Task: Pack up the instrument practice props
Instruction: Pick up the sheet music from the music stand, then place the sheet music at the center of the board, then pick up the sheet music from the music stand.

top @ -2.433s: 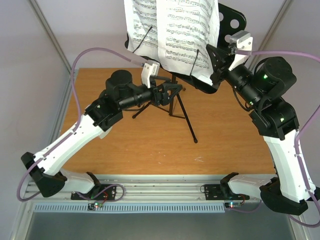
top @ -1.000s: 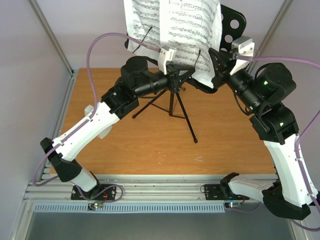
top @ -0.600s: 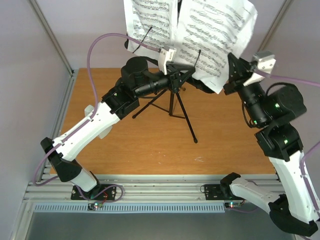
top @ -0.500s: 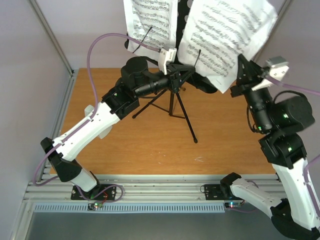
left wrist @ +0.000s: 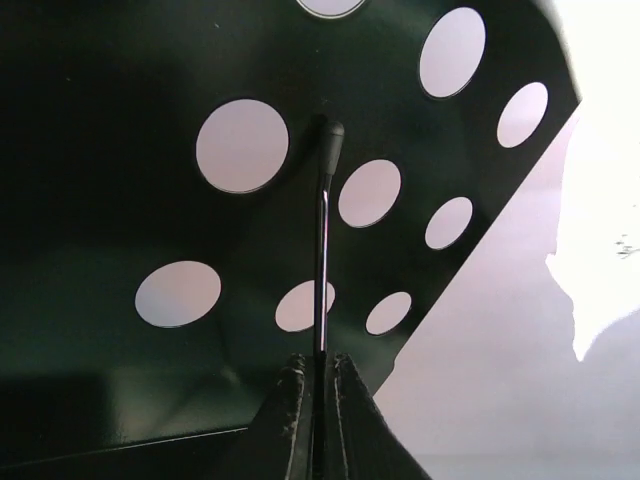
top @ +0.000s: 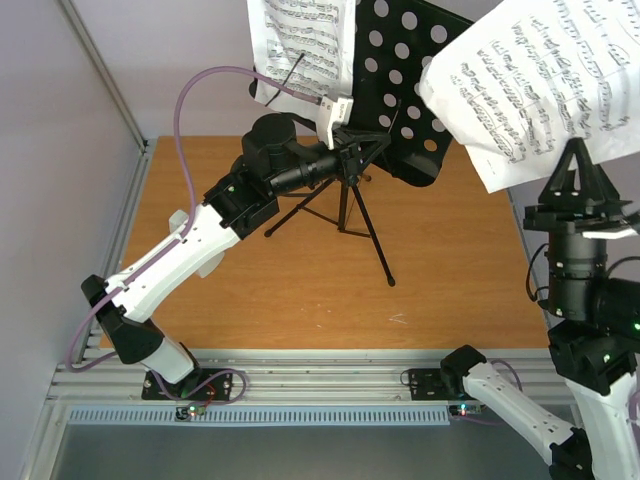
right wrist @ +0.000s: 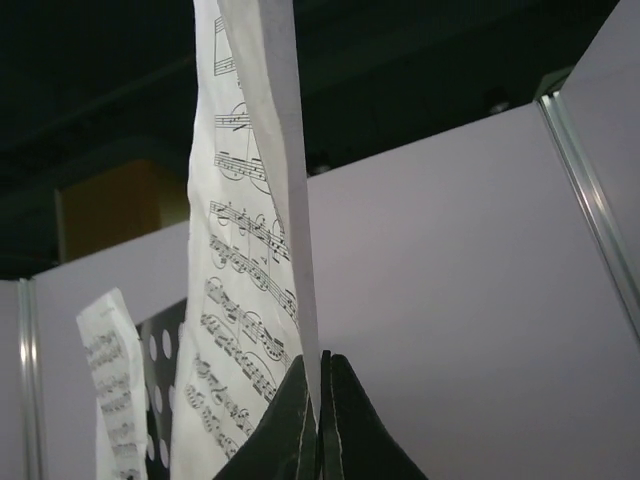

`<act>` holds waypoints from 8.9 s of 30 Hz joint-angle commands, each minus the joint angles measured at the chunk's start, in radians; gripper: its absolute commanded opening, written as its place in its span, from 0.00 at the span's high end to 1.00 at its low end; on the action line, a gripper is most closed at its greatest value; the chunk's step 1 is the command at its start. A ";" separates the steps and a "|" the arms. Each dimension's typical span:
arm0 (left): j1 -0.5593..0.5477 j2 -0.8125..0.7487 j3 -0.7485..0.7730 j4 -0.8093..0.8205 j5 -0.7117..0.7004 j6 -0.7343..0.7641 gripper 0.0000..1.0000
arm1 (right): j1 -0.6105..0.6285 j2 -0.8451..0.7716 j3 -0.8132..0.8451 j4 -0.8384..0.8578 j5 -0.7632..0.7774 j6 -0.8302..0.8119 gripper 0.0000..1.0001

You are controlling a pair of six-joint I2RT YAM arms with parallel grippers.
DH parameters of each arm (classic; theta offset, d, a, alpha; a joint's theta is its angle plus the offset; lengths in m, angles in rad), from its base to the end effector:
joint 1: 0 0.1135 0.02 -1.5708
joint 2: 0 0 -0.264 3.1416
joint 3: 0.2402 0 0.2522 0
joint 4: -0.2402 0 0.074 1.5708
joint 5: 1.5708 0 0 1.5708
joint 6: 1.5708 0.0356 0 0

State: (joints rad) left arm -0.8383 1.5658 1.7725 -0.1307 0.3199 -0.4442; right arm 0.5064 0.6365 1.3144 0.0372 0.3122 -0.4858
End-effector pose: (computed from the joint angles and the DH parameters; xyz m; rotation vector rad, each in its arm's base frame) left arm 0.2281 -0.2704 0.4947 0.5908 1.5259 -1.2489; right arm 0.0423 0.0110 0.5415 -0.1463 0.8855 -0.1143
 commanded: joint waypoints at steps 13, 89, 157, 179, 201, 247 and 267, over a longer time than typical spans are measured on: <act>-0.005 -0.097 -0.133 0.083 -0.030 0.040 0.21 | 0.009 0.053 0.207 -0.289 -0.381 0.238 0.99; 0.341 -0.581 -1.351 0.196 -0.007 -0.500 1.00 | 0.009 -0.072 -0.212 -0.701 -0.620 0.166 0.04; 0.447 -1.015 -1.145 -0.491 -0.408 -0.497 0.01 | 0.008 -0.175 -0.322 -0.639 -0.443 0.164 0.02; 0.447 -0.579 -0.542 -0.352 0.076 0.064 0.01 | 0.026 0.330 0.290 -0.632 -0.813 0.388 0.27; 0.447 -0.783 -0.638 -0.375 -0.059 0.197 0.01 | 0.573 1.082 1.196 -0.888 0.194 -0.030 0.19; 0.447 -0.836 -0.672 -0.366 -0.064 0.197 0.01 | 0.341 1.006 1.157 -0.974 -0.004 0.164 0.10; 0.447 -0.842 -0.674 -0.365 -0.058 0.197 0.01 | 0.249 1.057 1.163 -0.975 -0.100 0.234 0.07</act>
State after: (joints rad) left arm -0.3939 0.7383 1.1069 -0.5488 0.2550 -0.2569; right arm 0.7792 1.6783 2.4748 -0.9291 0.2344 -0.2771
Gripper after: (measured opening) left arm 0.994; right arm 0.931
